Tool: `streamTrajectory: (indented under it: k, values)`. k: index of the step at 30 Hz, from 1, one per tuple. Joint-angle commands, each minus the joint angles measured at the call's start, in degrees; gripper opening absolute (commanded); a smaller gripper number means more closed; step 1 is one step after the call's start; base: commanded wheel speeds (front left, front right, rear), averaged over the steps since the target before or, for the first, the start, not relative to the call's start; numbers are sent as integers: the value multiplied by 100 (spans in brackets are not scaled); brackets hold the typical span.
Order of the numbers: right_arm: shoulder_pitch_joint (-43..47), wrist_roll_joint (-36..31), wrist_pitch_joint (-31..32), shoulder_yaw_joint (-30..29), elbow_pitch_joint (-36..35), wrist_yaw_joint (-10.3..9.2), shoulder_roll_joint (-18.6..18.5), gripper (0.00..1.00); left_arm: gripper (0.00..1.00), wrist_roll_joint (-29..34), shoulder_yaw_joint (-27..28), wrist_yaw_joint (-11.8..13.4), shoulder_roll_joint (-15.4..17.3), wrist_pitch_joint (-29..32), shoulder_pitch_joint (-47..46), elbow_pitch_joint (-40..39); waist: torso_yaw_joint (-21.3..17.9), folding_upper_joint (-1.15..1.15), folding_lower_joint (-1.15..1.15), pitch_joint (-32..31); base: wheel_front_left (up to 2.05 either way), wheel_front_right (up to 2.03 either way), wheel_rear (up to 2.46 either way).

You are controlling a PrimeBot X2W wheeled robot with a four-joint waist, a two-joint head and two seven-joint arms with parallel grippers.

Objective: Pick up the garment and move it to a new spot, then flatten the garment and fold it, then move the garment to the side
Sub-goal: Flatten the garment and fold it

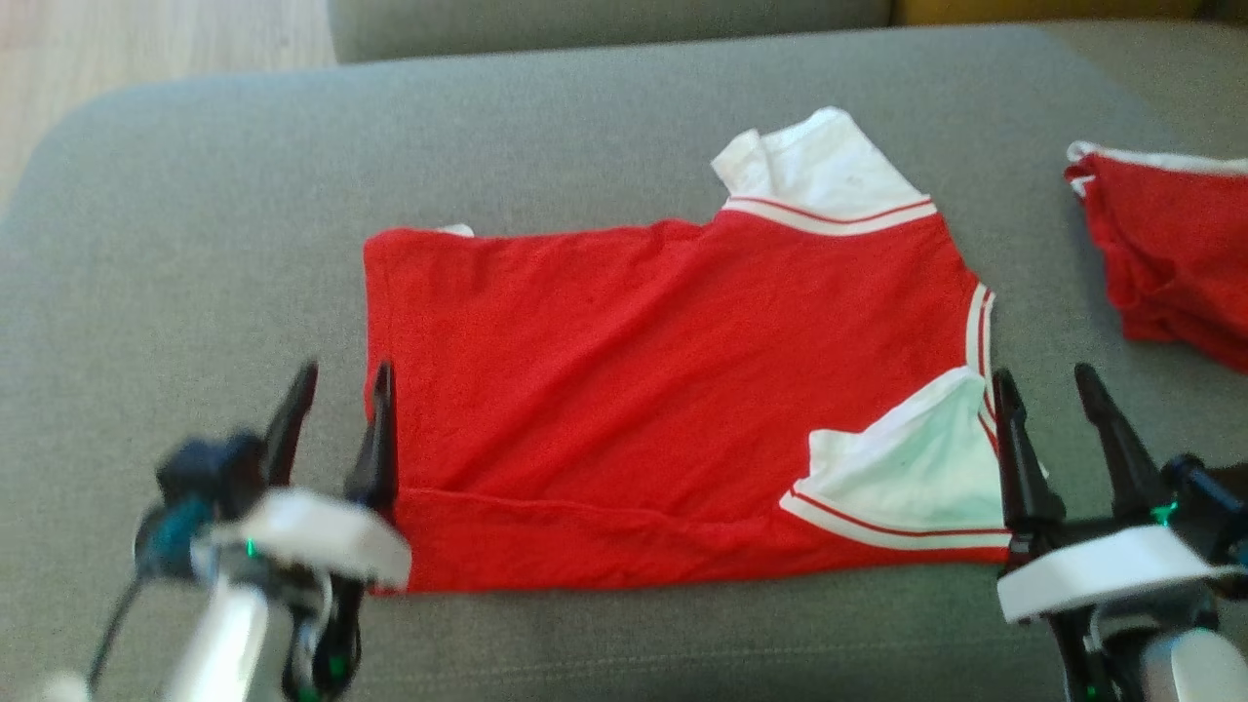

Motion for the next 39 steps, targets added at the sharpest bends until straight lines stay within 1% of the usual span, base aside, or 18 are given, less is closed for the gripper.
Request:
streamTrajectory:
  k: [1, 2, 5, 9, 13, 18, 23, 24, 25, 28, 32, 36, 39]
  values:
    - [-394, 12, -1, 115, -263, -4, -50, 100, 100, -62, 215, -70, 31, 62, -645, -30, 10, 0, 0, 271, 0, 0, 0]
    - [-394, 12, -1, 115, -263, -4, -50, 100, 100, -62, 215, -70, 31, 62, -645, -30, 10, 0, 0, 271, 0, 0, 0]
    - [-593, 7, -27, 183, -303, -4, -43, 100, 100, -151, 239, -223, 74, 242, -1343, 467, -46, 0, 0, 587, 0, 0, 0]
    - [-859, 27, -105, 304, -261, -4, -31, 100, 100, -357, 341, -448, 179, 536, -2213, 1402, -168, 0, 0, 949, 0, 0, 0]
    - [-1089, 49, -201, 449, -136, -4, -23, 100, 100, -496, 447, -617, 308, 671, -2899, 2369, -303, 0, 0, 1200, 0, 0, 0]
    - [-1267, 84, -307, 550, 17, -4, -13, 100, 100, -626, 510, -782, 430, 792, -3523, 3422, -428, 0, 0, 1395, 0, 0, 0]
    - [-1377, 119, -352, 588, 175, -4, -3, 100, 100, -814, 527, -964, 427, 858, -3910, 4226, -493, 0, 0, 1481, 0, 0, 0]
    - [-1398, 127, -365, 582, 198, -4, -3, 100, 45, -827, 507, -996, 428, 845, -3965, 4331, -499, 0, 0, 1488, 0, 0, 0]
    - [-1421, 128, -376, 562, 221, -4, -7, 100, 0, -834, 479, -1026, 427, 824, -4007, 4421, -501, 0, 0, 1491, 0, 0, 0]
    - [-1522, -4, -445, 469, 271, -4, -91, 100, 0, -826, 362, -1094, 395, 708, -4099, 4606, -472, 0, 0, 1483, 0, 0, 0]
    - [-1766, -20, -466, 356, 404, -4, -172, 100, 0, -823, 206, -1149, 336, 434, -4178, 4715, -393, 0, 0, 1467, 0, 0, 0]
    - [-2243, 80, -463, 234, 719, -4, -350, 100, 0, -759, 43, -1169, 276, 37, -4285, 4717, -262, 0, 0, 1486, 0, 0, 0]
    - [-2689, 152, -397, 146, 1092, -4, -563, 100, 0, -716, -78, -1176, 179, -206, -4405, 4661, -100, 0, 0, 1554, 0, 0, 0]
